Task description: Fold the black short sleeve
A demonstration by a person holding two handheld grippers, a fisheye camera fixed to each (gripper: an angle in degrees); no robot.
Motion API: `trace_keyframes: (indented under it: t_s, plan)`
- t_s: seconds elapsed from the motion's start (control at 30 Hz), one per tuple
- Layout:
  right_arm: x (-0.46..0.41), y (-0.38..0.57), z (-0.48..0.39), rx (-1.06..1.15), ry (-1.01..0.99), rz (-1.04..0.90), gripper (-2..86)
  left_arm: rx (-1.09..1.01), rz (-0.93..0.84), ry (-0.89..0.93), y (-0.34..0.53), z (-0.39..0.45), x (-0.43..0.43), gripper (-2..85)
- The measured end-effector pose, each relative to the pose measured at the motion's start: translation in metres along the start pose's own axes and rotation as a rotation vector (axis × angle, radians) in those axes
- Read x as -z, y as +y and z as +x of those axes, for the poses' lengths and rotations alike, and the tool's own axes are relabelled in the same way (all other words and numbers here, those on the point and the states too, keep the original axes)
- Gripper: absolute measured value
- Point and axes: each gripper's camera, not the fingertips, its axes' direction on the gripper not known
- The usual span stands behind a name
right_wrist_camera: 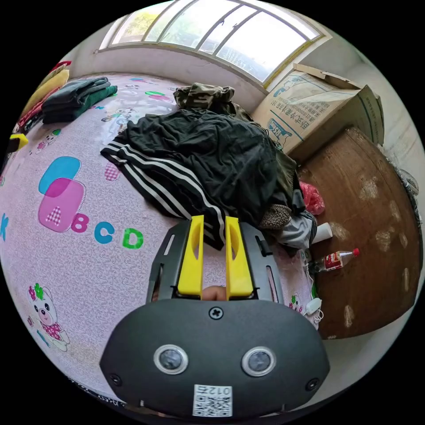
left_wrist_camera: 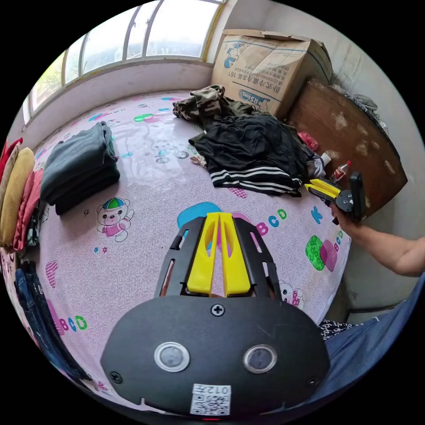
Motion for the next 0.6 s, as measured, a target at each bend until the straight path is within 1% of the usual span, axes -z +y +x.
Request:
trace_keyframes:
  t_s: [0.17,0.27,0.37,0.47,0.6]
  plan:
    - [-0.017,0.003,0.029,-0.001,-0.010,-0.030,5.5,-0.012,-0.058,-0.021,-0.001,0.023,-0.071,0.1]
    - [-0.024,-0.004,0.042,0.015,-0.017,-0.040,5.2,-0.060,-0.082,-0.085,-0.002,0.036,-0.112,0.1]
    - [-0.027,-0.013,0.054,0.050,-0.053,-0.043,5.8,-0.097,-0.111,-0.118,-0.006,0.042,-0.155,0.1]
    - [-0.029,-0.019,0.060,0.102,-0.046,-0.047,6.4,-0.109,-0.146,-0.153,-0.012,0.041,-0.198,0.0]
    - [-0.031,-0.029,0.078,0.110,-0.021,-0.050,3.1,-0.121,-0.193,-0.177,-0.026,0.037,-0.252,0.0]
